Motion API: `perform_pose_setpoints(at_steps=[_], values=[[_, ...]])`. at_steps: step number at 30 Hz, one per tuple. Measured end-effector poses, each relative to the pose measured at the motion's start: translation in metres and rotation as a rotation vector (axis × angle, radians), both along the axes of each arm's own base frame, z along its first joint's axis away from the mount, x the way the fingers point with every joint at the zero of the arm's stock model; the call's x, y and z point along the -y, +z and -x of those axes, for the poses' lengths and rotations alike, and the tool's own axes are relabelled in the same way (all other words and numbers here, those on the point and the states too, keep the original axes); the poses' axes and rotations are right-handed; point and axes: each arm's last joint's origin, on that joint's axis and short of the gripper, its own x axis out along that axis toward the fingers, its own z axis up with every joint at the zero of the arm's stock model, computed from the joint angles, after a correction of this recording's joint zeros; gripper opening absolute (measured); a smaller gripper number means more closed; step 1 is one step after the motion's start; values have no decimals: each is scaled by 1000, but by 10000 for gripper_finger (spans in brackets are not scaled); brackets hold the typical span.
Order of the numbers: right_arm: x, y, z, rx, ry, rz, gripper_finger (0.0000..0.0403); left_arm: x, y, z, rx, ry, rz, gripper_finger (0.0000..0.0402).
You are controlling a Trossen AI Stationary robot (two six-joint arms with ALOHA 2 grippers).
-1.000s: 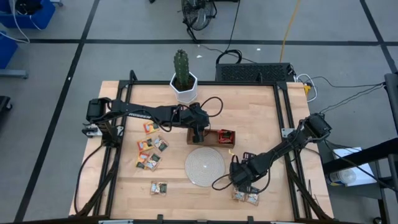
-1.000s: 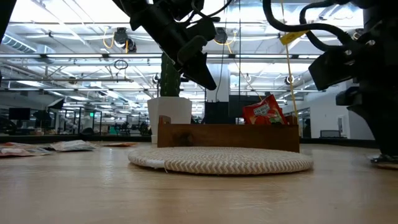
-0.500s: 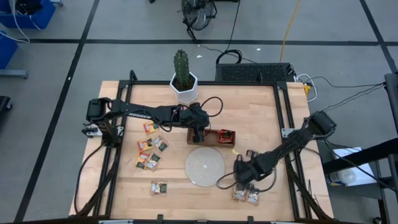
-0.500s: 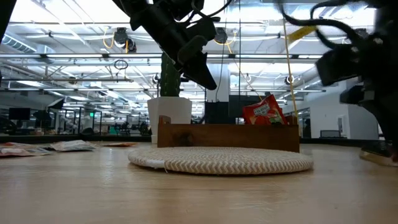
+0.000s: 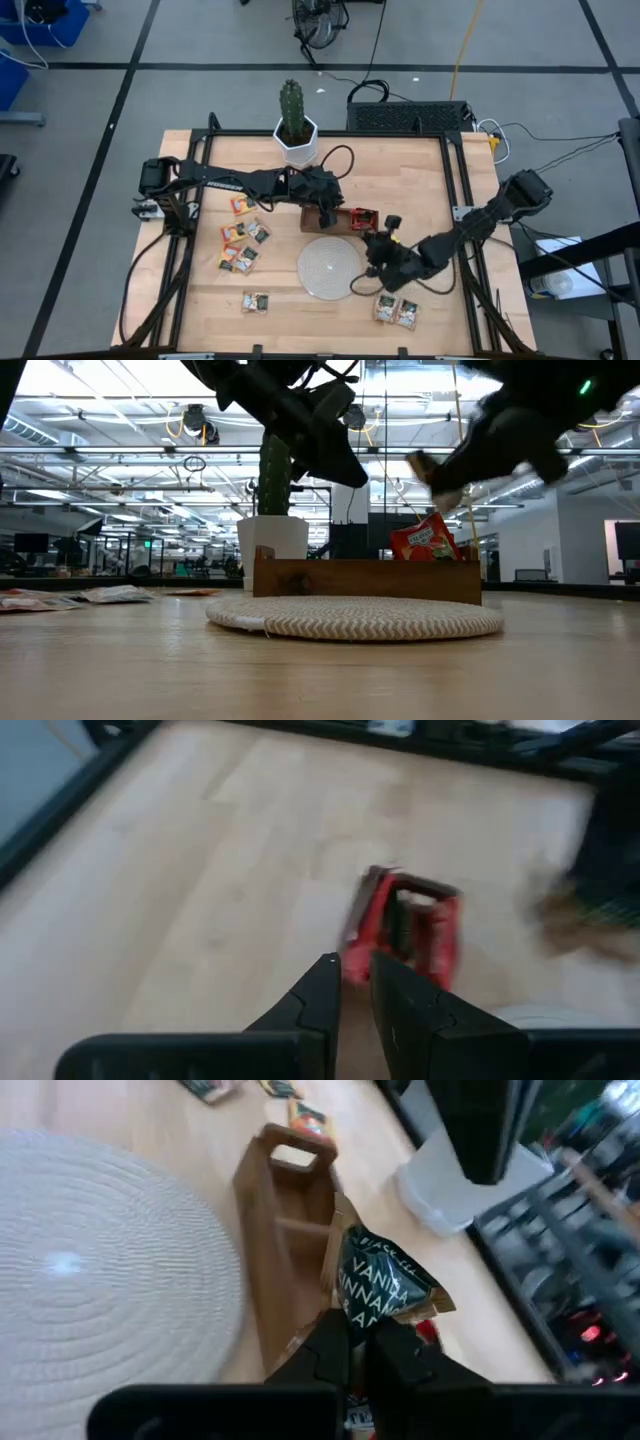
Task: Pick & Place Tea
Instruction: Put the brown tea bag into the middle section of the wooden organizer
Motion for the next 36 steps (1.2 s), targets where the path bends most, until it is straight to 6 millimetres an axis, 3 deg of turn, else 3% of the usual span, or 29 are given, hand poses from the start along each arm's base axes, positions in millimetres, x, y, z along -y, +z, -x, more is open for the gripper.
perform_pose_setpoints(at_steps=[7,15,20,28,36], values=[[27,-22,-4,121,90,9,9,8,2,-1,24,-131,258,83],[43,-19,-10,208,157,-20,8,22,3,-2,15,-142,403,209],[47,-16,-14,212,186,-16,8,21,2,-1,-13,-73,495,255],[56,-15,-17,229,205,-43,8,10,-2,3,-73,19,631,266],[62,-12,-22,263,273,-98,8,8,-2,3,-79,32,642,266]])
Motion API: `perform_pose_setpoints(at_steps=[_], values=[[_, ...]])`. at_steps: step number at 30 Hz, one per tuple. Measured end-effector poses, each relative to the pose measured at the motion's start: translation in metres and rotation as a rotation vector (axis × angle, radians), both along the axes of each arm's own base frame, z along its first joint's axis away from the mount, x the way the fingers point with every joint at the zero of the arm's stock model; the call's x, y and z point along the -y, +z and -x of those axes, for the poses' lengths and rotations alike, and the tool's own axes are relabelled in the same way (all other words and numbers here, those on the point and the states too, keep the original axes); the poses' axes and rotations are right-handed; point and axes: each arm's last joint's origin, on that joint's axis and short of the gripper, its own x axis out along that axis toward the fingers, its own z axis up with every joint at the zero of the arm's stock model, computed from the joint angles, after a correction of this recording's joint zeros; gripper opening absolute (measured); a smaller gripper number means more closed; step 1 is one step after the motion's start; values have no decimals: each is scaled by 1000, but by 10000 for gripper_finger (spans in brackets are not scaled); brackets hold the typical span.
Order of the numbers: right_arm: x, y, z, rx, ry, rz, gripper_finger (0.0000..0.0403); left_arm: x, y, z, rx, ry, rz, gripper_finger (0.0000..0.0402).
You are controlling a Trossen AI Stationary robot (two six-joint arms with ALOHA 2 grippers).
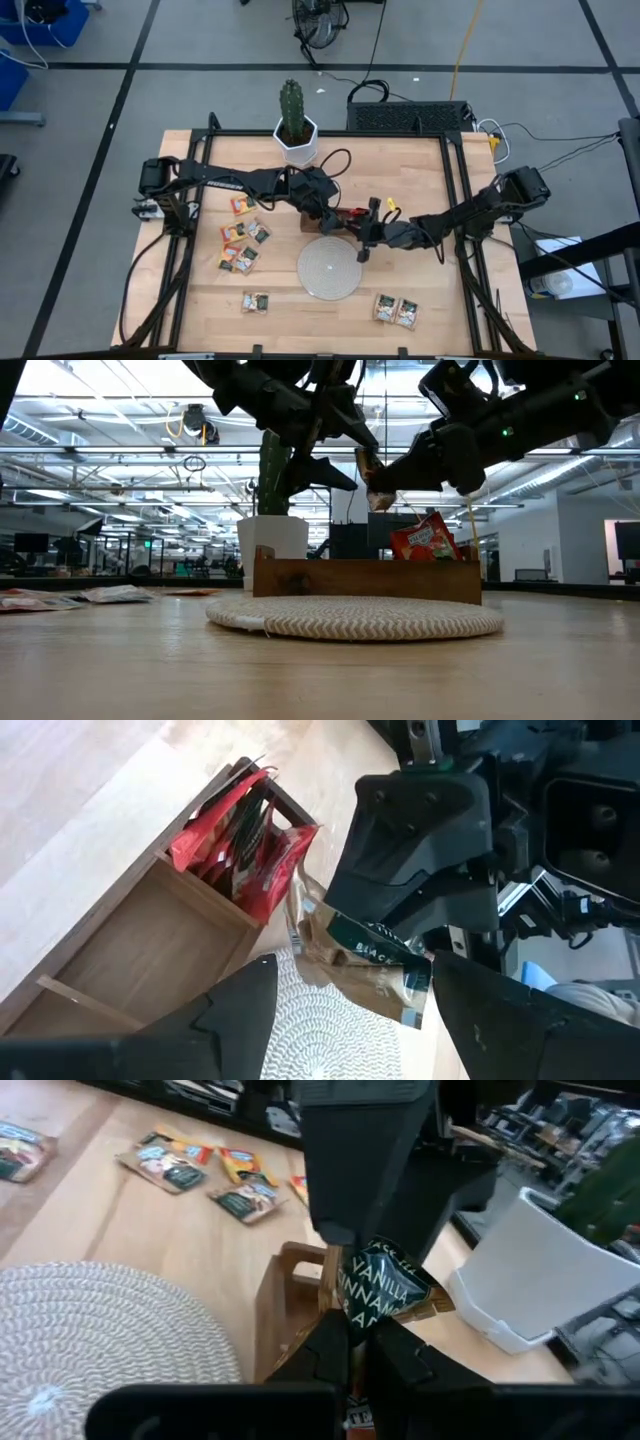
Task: Pick & Place Tea
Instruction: Put the brown tea bag into the middle section of the wooden organizer
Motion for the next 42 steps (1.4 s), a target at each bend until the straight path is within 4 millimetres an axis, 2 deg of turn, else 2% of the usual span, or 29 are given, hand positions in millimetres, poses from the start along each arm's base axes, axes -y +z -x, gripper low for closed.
perform_pose_setpoints(at_steps=[8,11,16,21,26,30,38,42], values=[[4,-1,-3,18,35,-42,8,-2,0,0,-1,9,0,266],[4,-6,-5,9,38,-41,8,-5,0,0,-4,17,2,250],[3,-17,-8,-19,33,-33,8,-11,0,1,-9,35,21,180],[4,-18,-10,-14,26,-31,8,-7,0,1,3,-40,41,99],[4,-15,-11,10,32,-19,8,-2,1,1,14,-80,40,61],[4,-15,-11,7,33,-13,8,-1,-1,3,-11,-97,38,73],[5,-14,-12,12,26,-13,8,3,-3,3,-25,-110,34,161],[5,-11,-15,12,27,-9,9,5,-2,2,-21,-88,28,190]])
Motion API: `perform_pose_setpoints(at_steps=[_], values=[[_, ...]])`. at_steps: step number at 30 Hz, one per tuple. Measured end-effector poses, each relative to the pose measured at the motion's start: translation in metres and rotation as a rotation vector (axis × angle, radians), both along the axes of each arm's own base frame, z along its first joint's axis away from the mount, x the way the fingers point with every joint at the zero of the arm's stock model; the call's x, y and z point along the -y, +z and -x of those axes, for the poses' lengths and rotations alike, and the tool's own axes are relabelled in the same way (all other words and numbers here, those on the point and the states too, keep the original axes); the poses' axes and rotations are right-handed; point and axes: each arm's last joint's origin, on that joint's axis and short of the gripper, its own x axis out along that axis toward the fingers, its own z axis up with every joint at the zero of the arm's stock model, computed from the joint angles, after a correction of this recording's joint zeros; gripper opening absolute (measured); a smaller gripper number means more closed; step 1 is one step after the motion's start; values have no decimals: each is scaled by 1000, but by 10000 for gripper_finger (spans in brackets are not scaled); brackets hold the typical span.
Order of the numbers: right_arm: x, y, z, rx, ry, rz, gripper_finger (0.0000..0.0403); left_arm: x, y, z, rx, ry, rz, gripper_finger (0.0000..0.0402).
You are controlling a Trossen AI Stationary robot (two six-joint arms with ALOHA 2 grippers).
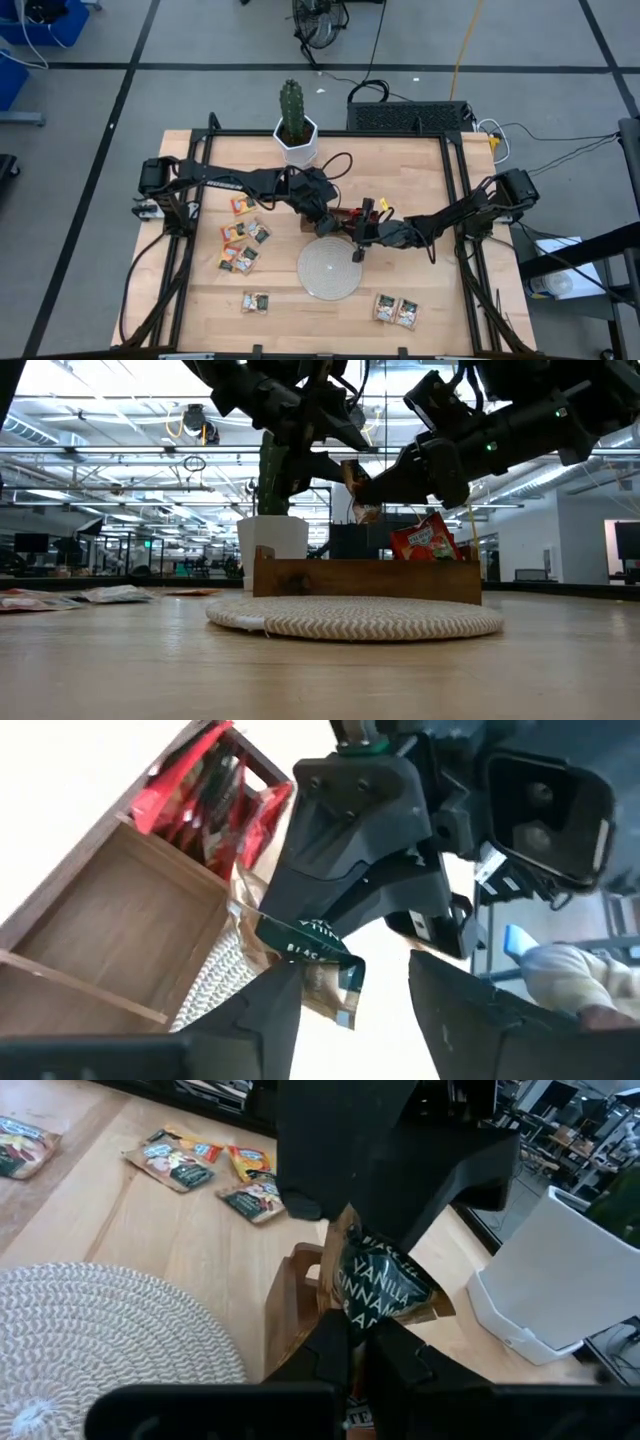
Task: Pick & Place Tea
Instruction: Put the brown tea bag into the middle section of the wooden organizer
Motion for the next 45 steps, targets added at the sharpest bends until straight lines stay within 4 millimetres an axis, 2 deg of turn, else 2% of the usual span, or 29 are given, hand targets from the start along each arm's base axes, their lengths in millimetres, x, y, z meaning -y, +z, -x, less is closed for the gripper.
perform_pose_setpoints(at_steps=[4,9,17,20,22,27,33,40,42,45], values=[[-1,2,-3,-6,2,7,9,0,-2,2,-32,19,-15,196],[-1,3,-3,-3,1,6,9,0,-3,3,-50,35,-15,170],[-1,3,-3,-2,2,5,9,0,-4,3,-53,25,-29,79],[-1,2,-3,-5,4,4,12,0,-4,3,-38,-22,-57,29],[-2,2,-2,-6,9,3,21,1,-4,4,-22,-65,-79,9],[-6,1,-1,-20,21,-7,55,9,-9,9,-57,-173,-163,4],[-17,-1,2,-30,49,-21,84,21,-23,23,-247,-218,-240,2],[-20,1,2,-8,58,-32,97,34,-24,25,-267,-242,-340,2],[-20,1,2,-9,57,-35,98,37,-20,25,-264,-272,-383,1],[-24,6,6,-18,78,-9,95,41,-5,24,-262,-355,-542,1]])
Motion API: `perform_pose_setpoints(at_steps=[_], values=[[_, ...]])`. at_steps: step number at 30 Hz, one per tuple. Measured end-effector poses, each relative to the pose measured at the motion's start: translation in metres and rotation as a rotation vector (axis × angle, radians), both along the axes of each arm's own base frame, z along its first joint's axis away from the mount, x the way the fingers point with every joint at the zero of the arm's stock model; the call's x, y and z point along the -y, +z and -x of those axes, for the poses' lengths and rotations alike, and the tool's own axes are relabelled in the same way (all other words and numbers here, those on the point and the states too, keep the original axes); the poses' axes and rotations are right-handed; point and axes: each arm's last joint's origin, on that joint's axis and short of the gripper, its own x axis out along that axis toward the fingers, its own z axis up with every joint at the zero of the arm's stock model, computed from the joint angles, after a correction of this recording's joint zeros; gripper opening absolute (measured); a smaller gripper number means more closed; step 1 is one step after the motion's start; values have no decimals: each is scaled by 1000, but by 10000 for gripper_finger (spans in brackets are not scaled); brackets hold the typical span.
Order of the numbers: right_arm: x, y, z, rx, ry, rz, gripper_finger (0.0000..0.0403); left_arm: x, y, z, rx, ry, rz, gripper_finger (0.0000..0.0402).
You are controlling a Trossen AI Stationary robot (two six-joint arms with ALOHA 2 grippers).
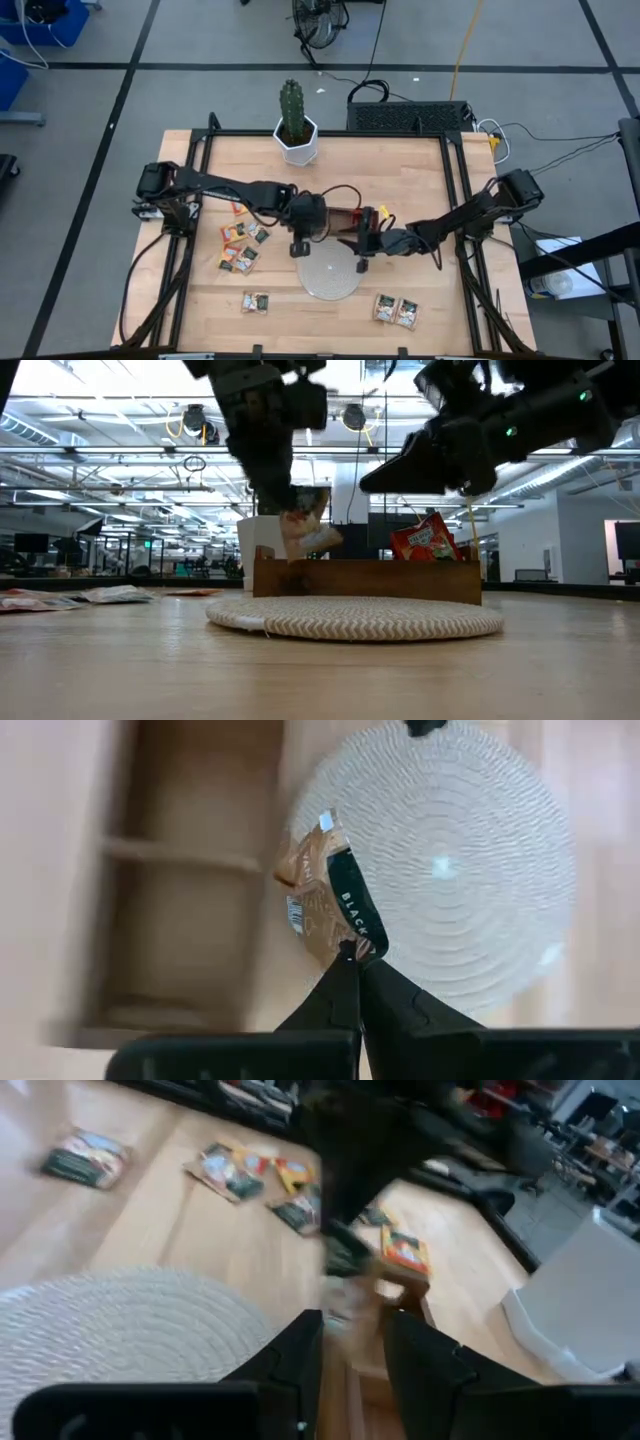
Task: Pick & Place Tea
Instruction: Put the brown tea bag into the middle section of the wooden organizer
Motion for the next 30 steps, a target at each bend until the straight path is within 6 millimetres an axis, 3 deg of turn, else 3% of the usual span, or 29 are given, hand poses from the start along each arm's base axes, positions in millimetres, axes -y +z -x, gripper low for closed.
perform_pose_setpoints(at_steps=[5,9,13,19,25,30], values=[[-1,20,11,-2,18,8,91,10,27,-5,49,-261,-285,1],[3,35,28,-57,8,-17,91,-5,45,-10,91,-316,-407,1],[12,44,51,-68,-14,-65,91,-30,49,-13,125,-375,-392,1],[25,38,86,26,-45,-110,91,-72,61,-16,119,-318,-327,0],[35,27,109,129,-114,-110,91,-79,60,-45,-47,-314,-275,0],[40,21,118,182,-111,-117,91,-76,39,-67,-202,-396,-231,0]])
